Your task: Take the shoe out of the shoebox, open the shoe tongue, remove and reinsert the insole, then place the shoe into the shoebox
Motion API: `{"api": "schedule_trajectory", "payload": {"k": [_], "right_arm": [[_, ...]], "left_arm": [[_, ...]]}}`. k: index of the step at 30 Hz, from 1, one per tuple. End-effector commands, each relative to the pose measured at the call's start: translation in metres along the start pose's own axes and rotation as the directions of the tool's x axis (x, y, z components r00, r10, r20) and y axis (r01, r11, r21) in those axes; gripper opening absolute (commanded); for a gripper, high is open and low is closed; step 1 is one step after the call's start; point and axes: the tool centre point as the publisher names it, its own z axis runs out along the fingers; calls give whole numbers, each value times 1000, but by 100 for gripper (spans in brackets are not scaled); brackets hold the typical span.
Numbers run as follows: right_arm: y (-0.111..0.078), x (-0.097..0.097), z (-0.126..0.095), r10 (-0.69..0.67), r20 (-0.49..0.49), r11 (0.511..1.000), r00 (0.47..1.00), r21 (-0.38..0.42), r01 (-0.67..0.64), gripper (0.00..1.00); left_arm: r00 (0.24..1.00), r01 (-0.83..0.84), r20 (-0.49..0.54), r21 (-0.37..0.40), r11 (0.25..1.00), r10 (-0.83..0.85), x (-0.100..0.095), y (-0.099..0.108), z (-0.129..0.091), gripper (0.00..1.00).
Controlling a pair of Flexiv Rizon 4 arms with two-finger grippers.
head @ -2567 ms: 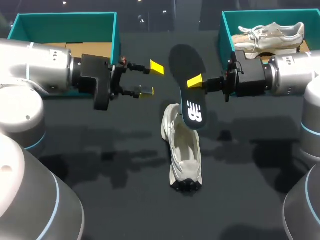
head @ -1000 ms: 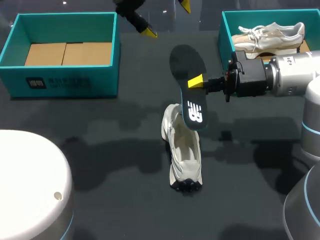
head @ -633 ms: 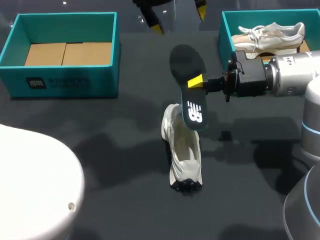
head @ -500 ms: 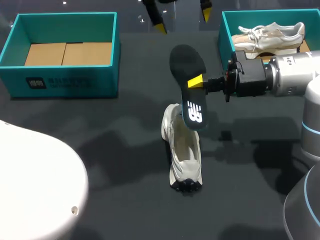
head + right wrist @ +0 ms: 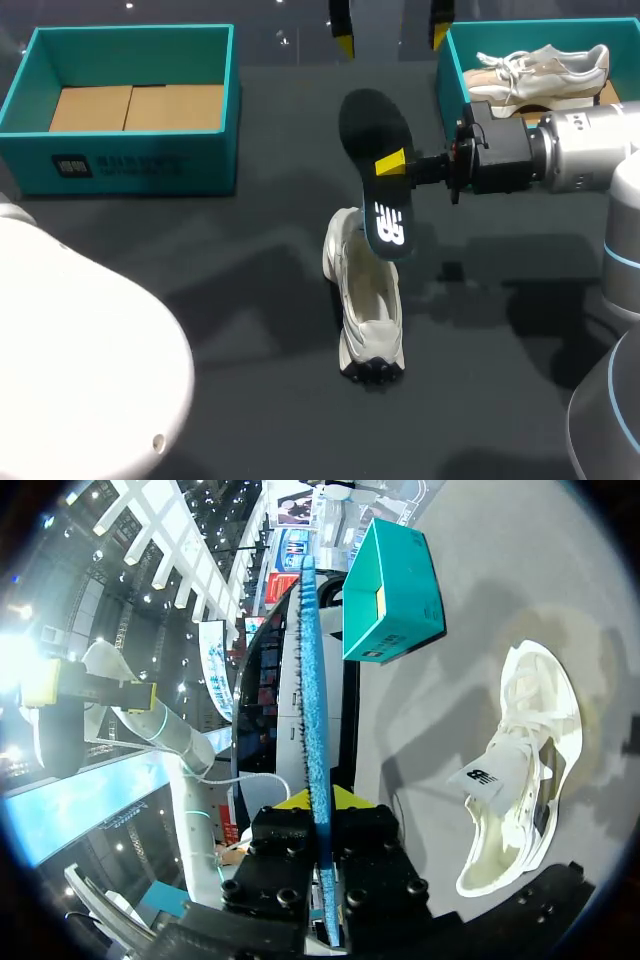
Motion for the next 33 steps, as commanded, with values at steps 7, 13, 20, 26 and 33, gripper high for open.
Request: {"api": "schedule_trajectory", "payload": {"k": [7, 13, 20, 26, 33], "right_arm": [[-1, 0, 1, 1, 4, 1000, 1000, -1, -1, 0], [-1, 0, 1, 1, 4, 1000, 1000, -1, -1, 0], [-1, 0, 1, 1, 4, 1000, 1000, -1, -1, 0], [-1, 0, 1, 1, 4, 1000, 1000, -1, -1, 0], [-1, 0, 1, 1, 4, 1000, 1000, -1, -1, 0]], "left_arm": [[998, 12, -60, 0, 1000, -12, -2, 1, -2, 100], [997, 29, 71, -10, 1000, -28, 16, -1, -9, 100], [948, 30, 317, -17, 999, -23, 47, -7, -11, 100], [876, 43, 482, -28, 999, -24, 66, -14, -16, 100], [798, 67, 602, -33, 997, -34, 85, -18, -9, 100]]}}
